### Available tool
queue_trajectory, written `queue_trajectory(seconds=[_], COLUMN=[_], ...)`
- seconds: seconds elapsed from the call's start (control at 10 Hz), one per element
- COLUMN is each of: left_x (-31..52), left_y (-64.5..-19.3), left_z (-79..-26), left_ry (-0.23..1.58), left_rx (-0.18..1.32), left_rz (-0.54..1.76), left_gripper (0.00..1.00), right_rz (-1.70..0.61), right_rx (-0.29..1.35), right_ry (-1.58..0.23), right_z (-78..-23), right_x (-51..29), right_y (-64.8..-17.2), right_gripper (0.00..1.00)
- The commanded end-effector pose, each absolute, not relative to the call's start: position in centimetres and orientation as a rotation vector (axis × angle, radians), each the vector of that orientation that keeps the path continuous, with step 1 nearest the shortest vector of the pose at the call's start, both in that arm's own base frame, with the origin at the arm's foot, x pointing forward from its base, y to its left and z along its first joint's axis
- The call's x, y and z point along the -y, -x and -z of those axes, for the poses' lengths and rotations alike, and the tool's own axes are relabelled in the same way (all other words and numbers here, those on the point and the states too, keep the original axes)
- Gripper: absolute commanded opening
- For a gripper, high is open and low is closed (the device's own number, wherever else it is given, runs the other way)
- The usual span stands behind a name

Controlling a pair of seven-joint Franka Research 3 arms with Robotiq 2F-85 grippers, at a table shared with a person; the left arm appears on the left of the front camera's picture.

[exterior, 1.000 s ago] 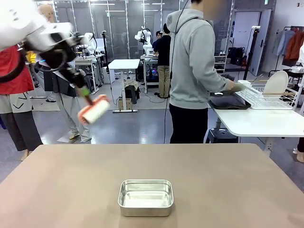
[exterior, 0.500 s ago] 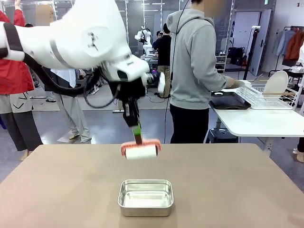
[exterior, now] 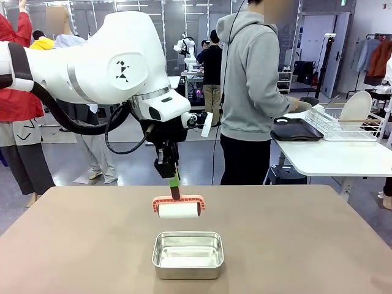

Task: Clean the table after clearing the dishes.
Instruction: Place the Lint Roller back on top of the Airtight Container.

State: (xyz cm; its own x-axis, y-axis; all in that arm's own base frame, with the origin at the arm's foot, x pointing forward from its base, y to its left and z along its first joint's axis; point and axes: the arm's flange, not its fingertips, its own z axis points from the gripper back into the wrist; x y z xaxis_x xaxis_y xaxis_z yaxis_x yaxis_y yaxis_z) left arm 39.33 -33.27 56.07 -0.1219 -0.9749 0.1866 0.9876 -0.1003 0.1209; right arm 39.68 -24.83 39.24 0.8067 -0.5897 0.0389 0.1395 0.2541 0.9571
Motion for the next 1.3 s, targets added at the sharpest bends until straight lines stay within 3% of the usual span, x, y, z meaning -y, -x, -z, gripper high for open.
queue_trajectory(seconds=[0.0, 0.9, 1.2], left_x=[33.7, 35.8, 36.3], left_y=[-39.3, -42.7, -44.6], left_z=[-56.4, -45.8, -42.9], left_ry=[0.047, 0.247, 0.234], left_rx=[0.248, 0.128, 0.091], left_rz=[1.672, 1.557, 1.529], left_gripper=[0.21, 0.21, 0.21], right_rz=[0.512, 0.512, 0.512], right_rx=[0.424, 0.424, 0.424], right_ry=[-1.223, -1.223, -1.223], right_z=[-39.6, -39.6, -39.6], right_x=[24.7, 24.7, 24.7], right_y=[-39.4, -39.4, -39.4], right_gripper=[1.00, 1.00, 1.00])
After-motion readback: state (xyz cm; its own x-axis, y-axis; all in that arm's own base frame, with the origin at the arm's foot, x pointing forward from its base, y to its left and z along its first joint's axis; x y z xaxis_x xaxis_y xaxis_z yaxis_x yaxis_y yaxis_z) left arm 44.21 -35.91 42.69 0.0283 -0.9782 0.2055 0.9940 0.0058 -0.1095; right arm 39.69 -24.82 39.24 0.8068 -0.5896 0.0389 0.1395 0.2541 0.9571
